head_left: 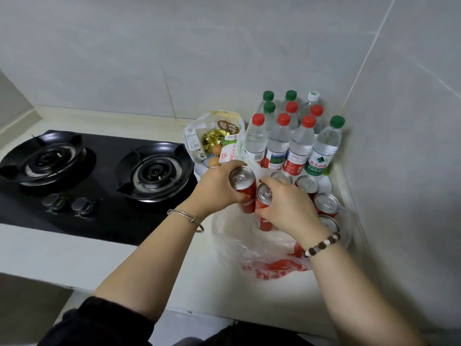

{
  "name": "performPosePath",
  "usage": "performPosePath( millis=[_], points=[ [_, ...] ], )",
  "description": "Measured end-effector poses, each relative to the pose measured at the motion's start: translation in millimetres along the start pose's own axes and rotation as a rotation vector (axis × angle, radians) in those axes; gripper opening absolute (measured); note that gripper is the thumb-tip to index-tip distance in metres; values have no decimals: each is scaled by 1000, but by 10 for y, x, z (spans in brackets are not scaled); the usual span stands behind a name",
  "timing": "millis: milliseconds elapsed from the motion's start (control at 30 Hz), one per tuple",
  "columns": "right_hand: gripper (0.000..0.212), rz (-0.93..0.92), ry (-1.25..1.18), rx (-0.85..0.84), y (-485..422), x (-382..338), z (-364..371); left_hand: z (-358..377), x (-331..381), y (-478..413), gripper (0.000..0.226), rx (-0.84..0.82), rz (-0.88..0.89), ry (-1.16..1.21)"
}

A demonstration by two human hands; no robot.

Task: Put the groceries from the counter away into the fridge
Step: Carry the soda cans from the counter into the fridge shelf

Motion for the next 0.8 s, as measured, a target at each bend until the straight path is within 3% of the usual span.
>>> performPosePath(
  millis=[200,433,800],
  points=[
    [77,-89,-211,142,-6,-555,-438,-689,-44,286,76,259,-45,276],
    [80,-245,-386,89,-31,-1427,-469,-1557,-264,975,72,513,-120,379],
    [46,-620,-620,-39,610,-3140,-269,-2481,-513,2915,55,871,-285,349]
  ],
)
Point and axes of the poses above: each hand's wrist, its own y-axis away from the middle knuckle, its own z-axis out of the palm, x = y × z, the point moved 9 cm from there along -y, towards the middle knuckle, and after that the axes turned 4 degrees about y, right-handed, at the moved point
